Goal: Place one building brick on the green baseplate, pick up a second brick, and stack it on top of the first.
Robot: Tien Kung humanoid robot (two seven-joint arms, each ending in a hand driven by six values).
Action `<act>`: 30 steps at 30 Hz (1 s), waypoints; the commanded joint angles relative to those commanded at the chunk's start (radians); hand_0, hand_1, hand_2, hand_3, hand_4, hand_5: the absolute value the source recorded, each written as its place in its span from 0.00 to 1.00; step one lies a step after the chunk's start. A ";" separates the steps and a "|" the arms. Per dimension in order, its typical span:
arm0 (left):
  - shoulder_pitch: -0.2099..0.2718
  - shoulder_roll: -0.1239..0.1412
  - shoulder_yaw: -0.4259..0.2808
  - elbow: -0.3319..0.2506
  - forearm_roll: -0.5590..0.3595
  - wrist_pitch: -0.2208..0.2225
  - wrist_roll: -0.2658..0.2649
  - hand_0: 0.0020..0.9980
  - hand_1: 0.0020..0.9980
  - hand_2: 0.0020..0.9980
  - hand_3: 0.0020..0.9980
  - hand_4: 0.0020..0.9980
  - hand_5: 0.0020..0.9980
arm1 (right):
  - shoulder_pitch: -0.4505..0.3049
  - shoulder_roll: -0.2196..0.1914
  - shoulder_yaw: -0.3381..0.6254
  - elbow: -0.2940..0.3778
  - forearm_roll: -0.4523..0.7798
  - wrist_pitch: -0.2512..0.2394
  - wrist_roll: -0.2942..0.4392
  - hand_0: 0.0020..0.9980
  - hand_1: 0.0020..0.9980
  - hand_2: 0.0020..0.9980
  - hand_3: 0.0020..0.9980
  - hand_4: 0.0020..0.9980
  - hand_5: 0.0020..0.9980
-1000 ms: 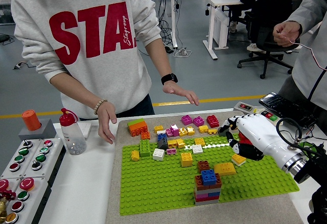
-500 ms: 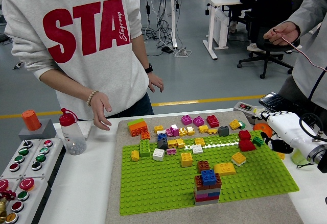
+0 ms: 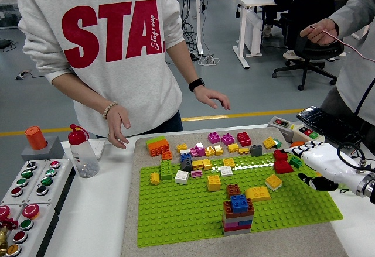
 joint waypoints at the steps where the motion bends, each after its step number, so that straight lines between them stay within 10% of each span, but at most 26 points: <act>1: 0.000 0.000 0.000 0.000 0.000 0.000 0.000 0.66 0.68 0.70 0.58 0.30 1.00 | 0.009 -0.001 -0.020 -0.006 0.008 -0.012 0.018 0.86 0.83 0.88 0.91 0.58 0.04; 30: -0.012 -0.001 0.010 0.000 -0.002 -0.003 0.002 0.66 0.69 0.70 0.58 0.30 1.00 | 0.119 0.076 -0.256 -0.158 0.055 -0.102 0.166 0.84 0.82 0.88 0.91 0.57 0.01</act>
